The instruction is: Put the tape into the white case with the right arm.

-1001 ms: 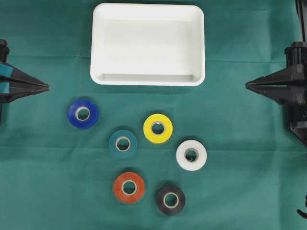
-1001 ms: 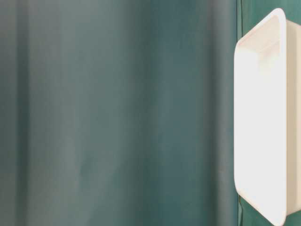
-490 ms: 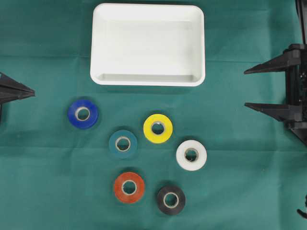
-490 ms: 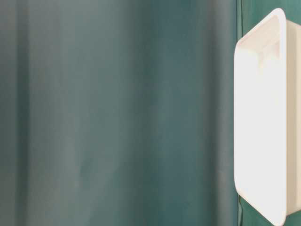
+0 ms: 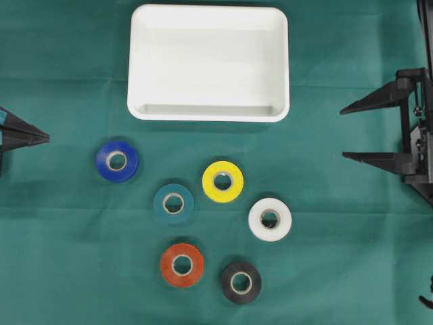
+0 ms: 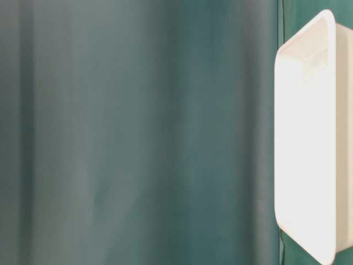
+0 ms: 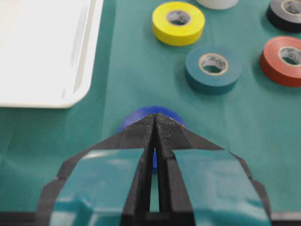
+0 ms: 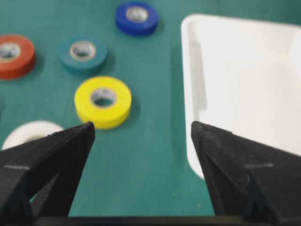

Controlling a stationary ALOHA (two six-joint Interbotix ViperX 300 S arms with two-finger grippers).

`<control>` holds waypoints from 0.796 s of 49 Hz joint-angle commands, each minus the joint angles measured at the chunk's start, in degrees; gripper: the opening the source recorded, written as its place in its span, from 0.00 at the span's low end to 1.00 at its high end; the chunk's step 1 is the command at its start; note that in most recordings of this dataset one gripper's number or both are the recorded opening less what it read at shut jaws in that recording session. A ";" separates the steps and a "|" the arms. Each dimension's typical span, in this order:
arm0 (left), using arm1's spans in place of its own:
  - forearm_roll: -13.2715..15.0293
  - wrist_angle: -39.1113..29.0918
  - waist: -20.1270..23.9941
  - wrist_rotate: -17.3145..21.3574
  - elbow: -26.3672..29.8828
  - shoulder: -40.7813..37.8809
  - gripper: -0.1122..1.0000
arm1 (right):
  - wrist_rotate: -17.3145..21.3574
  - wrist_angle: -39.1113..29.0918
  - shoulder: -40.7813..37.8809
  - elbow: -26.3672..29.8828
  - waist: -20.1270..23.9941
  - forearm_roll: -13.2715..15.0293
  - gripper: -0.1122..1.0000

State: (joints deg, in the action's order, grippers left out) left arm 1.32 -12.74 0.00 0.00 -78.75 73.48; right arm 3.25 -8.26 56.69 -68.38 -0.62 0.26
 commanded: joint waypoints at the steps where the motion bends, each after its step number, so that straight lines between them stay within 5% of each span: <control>1: 0.18 0.44 -0.09 0.00 0.70 -0.44 0.11 | 0.18 -0.35 -0.44 0.88 -0.09 0.00 0.59; 16: 0.18 0.44 -0.09 -0.09 0.70 -0.35 0.11 | 0.35 -0.53 -0.79 0.26 0.09 0.00 0.58; 39: 0.18 0.44 -0.09 -0.09 0.70 -0.26 0.11 | 0.35 0.53 -1.05 -2.37 8.00 0.62 0.56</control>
State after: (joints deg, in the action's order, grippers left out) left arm 1.41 -12.74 0.00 0.00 -78.75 73.48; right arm 3.60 -8.44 55.90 -71.19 6.94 0.79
